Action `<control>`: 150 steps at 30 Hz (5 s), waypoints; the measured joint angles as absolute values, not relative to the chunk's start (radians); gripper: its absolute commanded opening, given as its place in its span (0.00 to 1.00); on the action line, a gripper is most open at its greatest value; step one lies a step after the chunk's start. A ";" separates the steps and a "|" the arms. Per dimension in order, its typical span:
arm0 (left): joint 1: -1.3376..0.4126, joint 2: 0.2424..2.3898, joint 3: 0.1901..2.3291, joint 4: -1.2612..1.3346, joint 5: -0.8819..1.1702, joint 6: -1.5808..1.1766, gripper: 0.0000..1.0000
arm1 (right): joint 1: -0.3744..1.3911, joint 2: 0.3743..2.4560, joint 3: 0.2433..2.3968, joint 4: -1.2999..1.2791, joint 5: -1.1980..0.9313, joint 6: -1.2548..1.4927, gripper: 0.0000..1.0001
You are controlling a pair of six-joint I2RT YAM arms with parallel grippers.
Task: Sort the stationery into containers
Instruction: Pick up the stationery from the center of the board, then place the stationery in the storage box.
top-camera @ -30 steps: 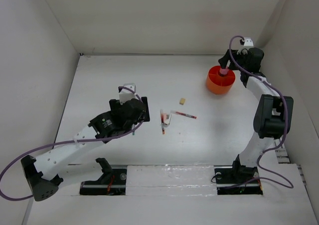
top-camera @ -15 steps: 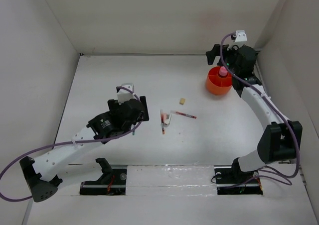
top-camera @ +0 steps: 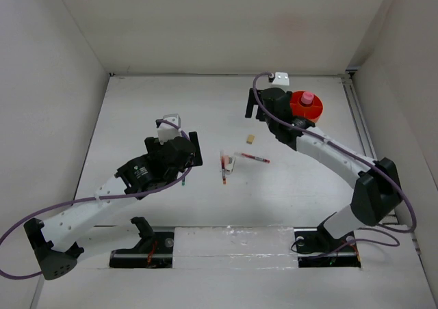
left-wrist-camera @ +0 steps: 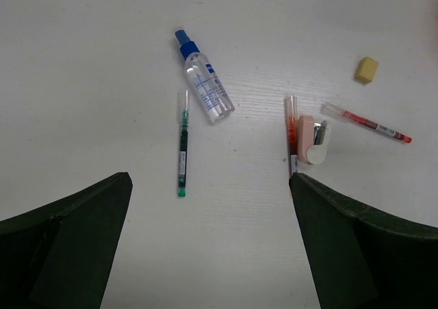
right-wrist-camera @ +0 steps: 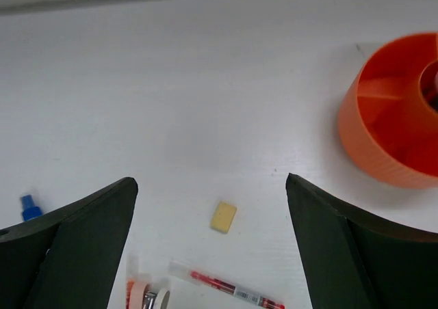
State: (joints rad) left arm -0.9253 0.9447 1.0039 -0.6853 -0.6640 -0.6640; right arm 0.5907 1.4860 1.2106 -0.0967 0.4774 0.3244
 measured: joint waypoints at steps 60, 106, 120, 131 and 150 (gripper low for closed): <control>-0.925 0.900 0.991 -0.678 -0.658 -0.668 1.00 | 0.597 2.003 1.328 -0.280 0.464 0.599 0.57; -0.925 0.907 0.991 -0.678 -0.658 -0.668 1.00 | 0.453 1.806 1.167 -0.189 0.255 0.357 0.00; -0.925 0.900 0.989 -0.677 -0.656 -0.668 1.00 | 0.064 1.600 1.290 0.119 -0.384 -0.036 0.00; -0.925 0.839 0.987 -0.676 -0.654 -0.665 1.00 | -0.126 1.772 1.555 0.116 -0.636 -0.146 0.00; -0.925 0.839 0.975 -0.659 -0.624 -0.643 1.00 | -0.218 1.911 1.596 0.113 -0.722 -0.206 0.00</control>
State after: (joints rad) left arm -0.9253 0.8391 0.9749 -0.6590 -0.6243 -0.6434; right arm -0.2180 1.9114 1.5955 0.1131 -0.7223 -0.2062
